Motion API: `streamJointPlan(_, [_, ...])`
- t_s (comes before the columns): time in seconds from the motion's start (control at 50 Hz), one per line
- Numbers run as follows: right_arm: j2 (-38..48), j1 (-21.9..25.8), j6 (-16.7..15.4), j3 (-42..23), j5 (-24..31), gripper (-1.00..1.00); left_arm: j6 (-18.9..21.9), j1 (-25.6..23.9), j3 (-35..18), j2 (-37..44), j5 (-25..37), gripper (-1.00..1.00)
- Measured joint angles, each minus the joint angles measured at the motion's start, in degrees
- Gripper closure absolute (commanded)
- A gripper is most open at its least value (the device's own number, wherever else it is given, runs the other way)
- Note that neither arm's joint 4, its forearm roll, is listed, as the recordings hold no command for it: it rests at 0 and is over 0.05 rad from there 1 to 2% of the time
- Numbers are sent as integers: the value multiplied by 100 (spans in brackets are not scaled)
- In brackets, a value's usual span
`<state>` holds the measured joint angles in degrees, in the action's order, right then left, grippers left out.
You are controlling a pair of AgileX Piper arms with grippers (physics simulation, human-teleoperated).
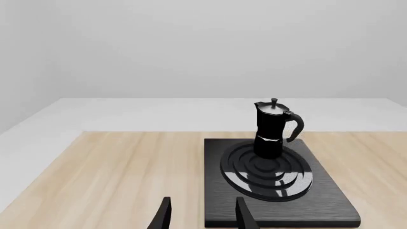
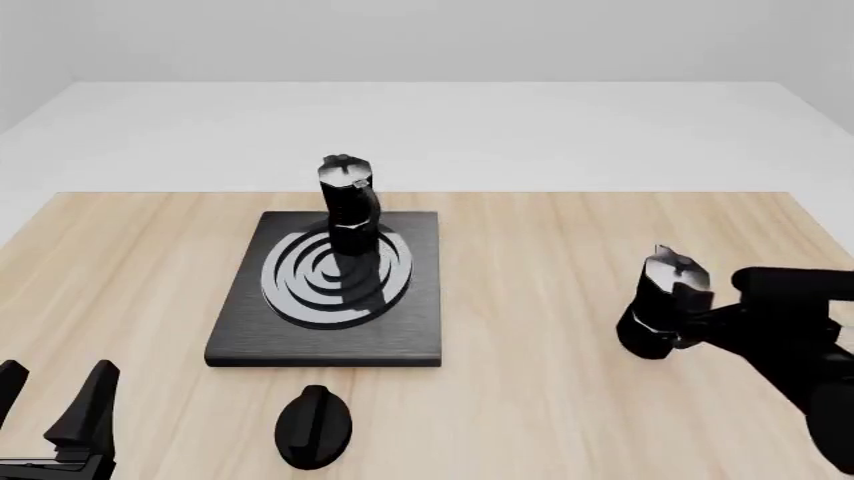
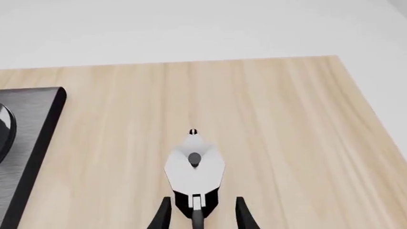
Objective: Put both moka pots on the stove.
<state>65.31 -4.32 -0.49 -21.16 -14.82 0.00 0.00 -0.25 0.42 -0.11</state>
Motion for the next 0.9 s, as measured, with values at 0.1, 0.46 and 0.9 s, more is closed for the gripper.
streamJointPlan(0.1, [160,16,21,-4,-107,-100,0,0,0,0,0,-100])
streamJointPlan(0.46, [545,71,91,20,-375,-100,0,0,0,0,0,-100])
streamJointPlan(0.9, [863,88,127,40,-590,-100,0,0,0,0,0,-100])
